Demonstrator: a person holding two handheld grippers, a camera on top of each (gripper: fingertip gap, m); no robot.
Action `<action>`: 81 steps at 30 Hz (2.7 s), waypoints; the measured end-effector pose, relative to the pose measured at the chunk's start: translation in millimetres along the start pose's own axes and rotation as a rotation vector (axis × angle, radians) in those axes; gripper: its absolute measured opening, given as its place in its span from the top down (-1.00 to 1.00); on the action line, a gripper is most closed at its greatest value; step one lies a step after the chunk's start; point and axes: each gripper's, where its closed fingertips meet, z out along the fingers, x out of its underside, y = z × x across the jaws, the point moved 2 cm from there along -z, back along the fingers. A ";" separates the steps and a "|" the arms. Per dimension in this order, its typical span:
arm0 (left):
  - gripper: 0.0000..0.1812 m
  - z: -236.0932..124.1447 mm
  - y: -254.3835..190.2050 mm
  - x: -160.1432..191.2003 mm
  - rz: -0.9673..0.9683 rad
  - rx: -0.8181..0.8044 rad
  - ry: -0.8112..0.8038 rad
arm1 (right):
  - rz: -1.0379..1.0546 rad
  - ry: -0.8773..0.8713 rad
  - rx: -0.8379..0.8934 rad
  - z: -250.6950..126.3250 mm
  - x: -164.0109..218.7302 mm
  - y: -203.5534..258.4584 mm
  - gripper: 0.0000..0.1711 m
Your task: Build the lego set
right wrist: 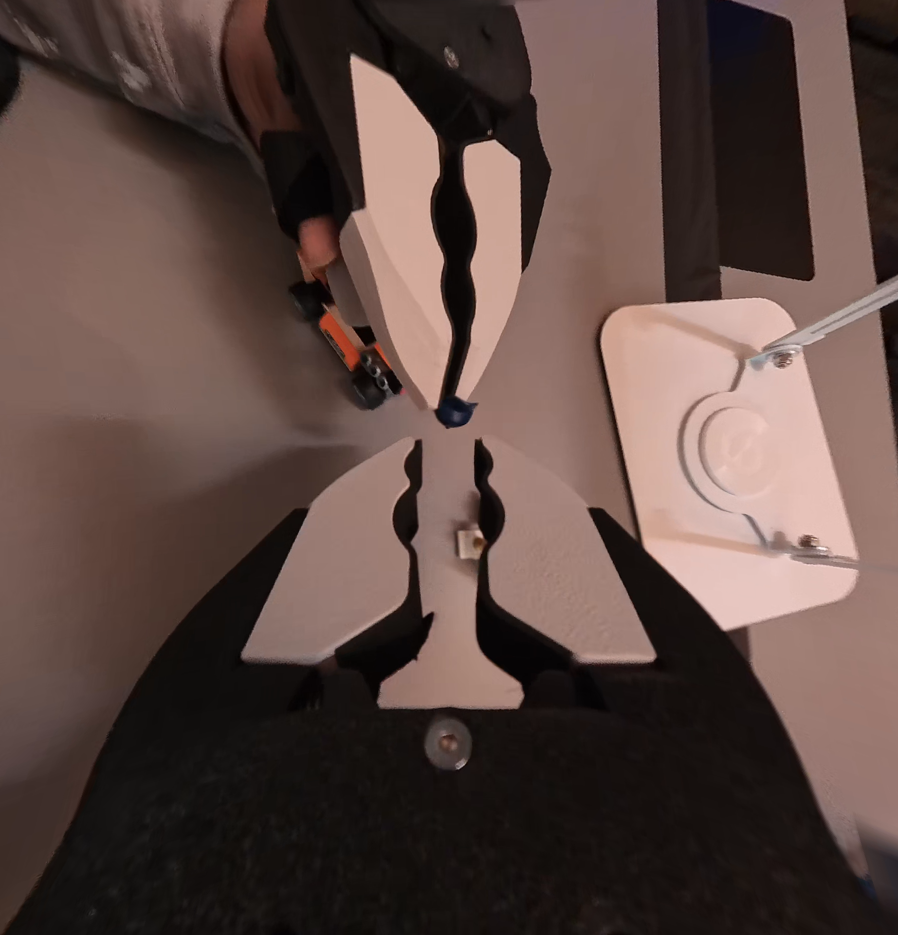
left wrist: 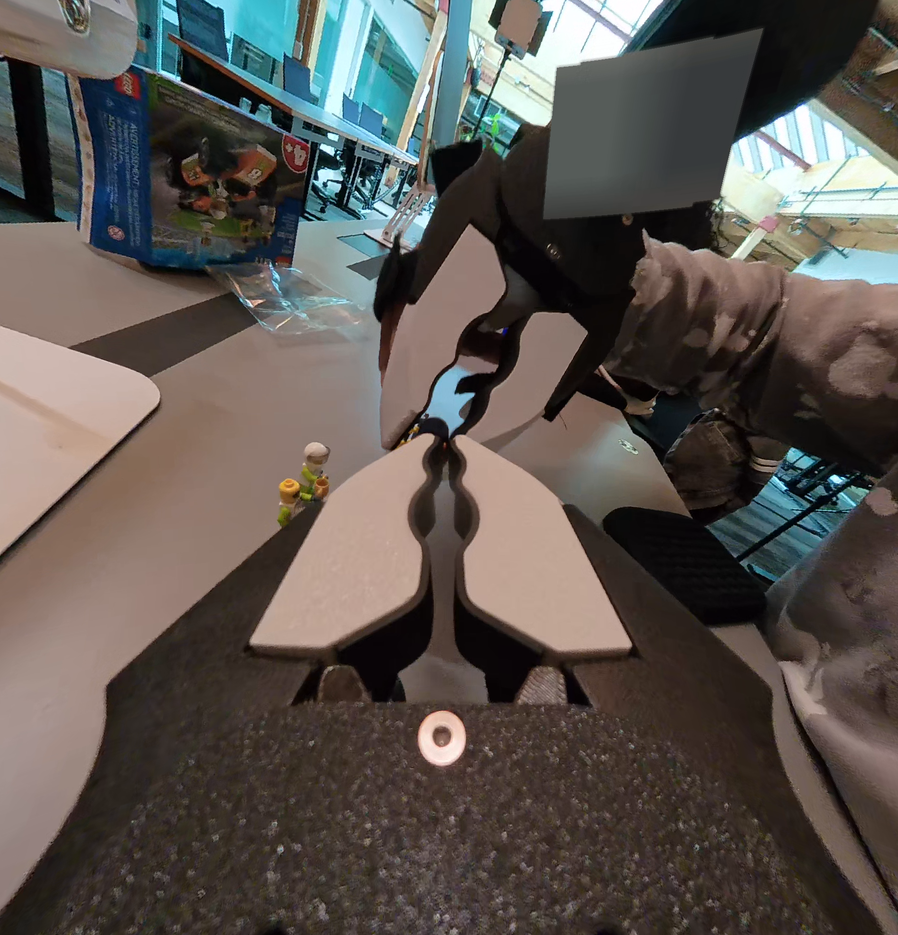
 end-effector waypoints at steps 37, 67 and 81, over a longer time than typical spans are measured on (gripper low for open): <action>0.97 2.9 -19.0 -5.1 -0.092 0.157 -0.075 | 0.182 -0.242 0.094 -10.9 -14.3 16.2 0.73; 0.97 10.8 4.9 18.6 -0.059 -0.210 0.177 | -0.165 0.459 0.170 13.1 13.7 5.7 0.86; 0.99 -0.4 15.7 -4.5 -0.262 -0.069 -0.168 | 0.105 0.056 0.338 -1.2 -3.2 -6.8 0.75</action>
